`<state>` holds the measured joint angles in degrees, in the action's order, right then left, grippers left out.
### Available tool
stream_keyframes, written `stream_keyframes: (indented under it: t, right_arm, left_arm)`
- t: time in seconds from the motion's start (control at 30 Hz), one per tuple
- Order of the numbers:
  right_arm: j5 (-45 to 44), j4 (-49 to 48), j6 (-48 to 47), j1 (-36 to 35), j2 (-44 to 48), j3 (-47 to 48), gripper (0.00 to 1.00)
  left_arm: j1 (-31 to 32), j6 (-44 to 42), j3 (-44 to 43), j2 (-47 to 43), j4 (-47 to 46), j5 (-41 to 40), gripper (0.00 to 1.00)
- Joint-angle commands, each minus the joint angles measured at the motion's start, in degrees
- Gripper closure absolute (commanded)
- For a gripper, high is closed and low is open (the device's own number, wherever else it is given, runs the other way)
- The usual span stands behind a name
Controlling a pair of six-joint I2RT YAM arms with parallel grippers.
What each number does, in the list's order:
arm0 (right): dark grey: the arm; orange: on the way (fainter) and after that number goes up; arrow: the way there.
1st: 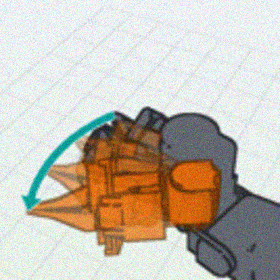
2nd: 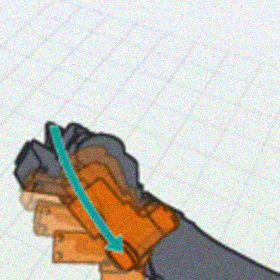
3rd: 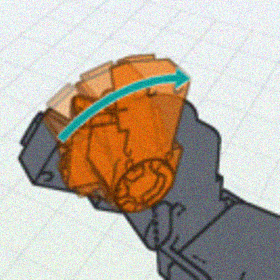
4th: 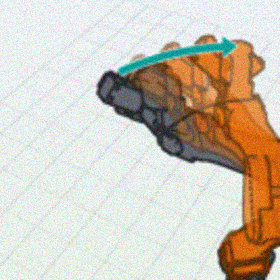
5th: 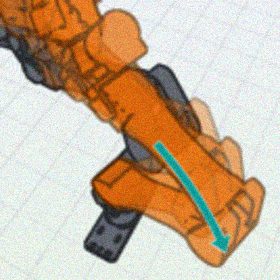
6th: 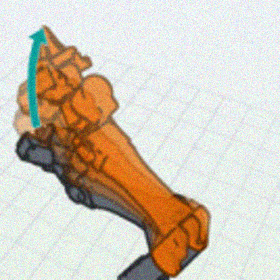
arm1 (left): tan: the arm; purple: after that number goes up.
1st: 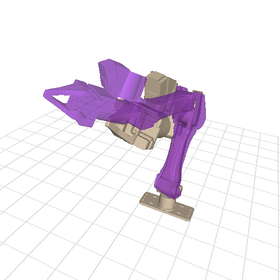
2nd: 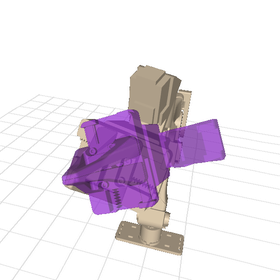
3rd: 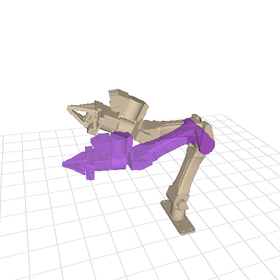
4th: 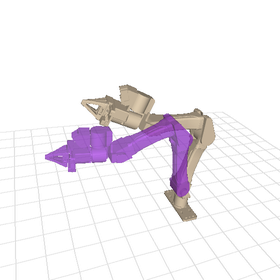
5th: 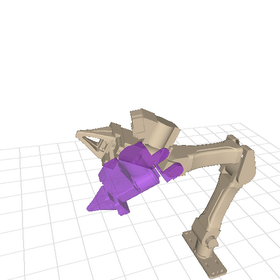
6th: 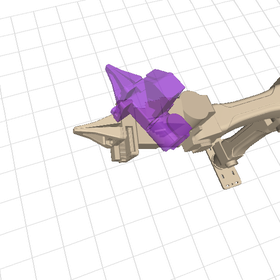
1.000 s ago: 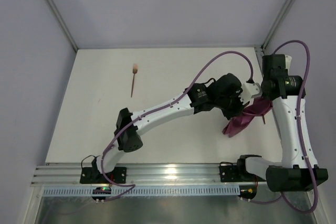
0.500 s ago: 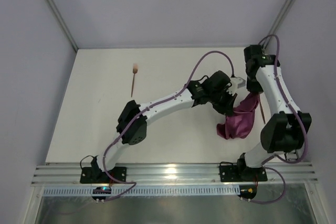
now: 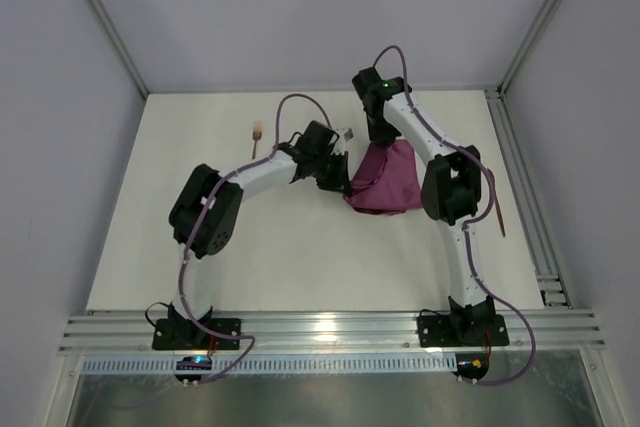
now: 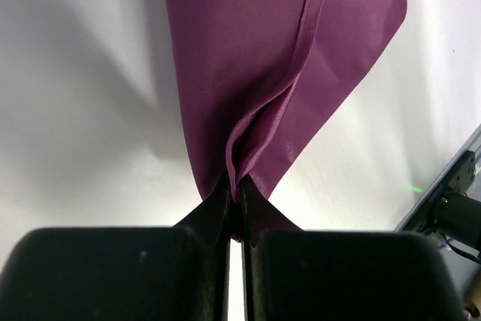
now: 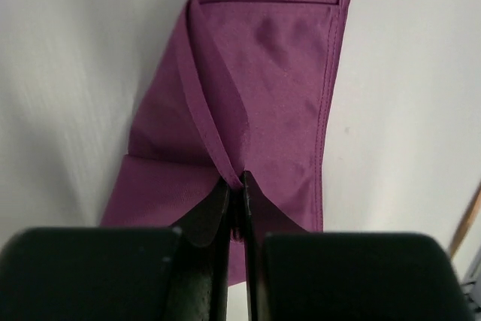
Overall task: Fold the napkin into a case and place the utensils inside
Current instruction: Turn over the lower triangle-folded napkin at the center of the board.
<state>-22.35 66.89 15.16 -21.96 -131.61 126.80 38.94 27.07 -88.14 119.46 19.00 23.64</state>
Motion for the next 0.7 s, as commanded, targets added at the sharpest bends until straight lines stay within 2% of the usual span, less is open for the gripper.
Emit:
stream_keyframes:
  t: [0.0, 0.13, 0.43, 0.67]
  right_arm:
    - [4.24, -3.42, 4.60, -0.72, -0.57, 2.49, 0.97]
    - [9.50, -10.63, 8.13, -3.61, -1.89, 1.34, 0.97]
    - [13.64, -23.64, 17.25, -9.51, -3.21, -3.05, 0.97]
    - [17.51, -30.23, 22.45, -10.83, -4.88, -5.95, 0.97]
  left_arm:
    - [-3.68, 0.44, 8.29, -7.56, -8.01, 0.97, 1.00]
    - [-6.68, 0.70, 16.05, -10.82, -10.47, 1.41, 1.00]
    - [-14.24, 2.73, 28.79, -16.62, -13.91, 0.18, 1.00]
    - [-17.13, 4.13, 30.31, -15.31, -11.81, 0.44, 1.00]
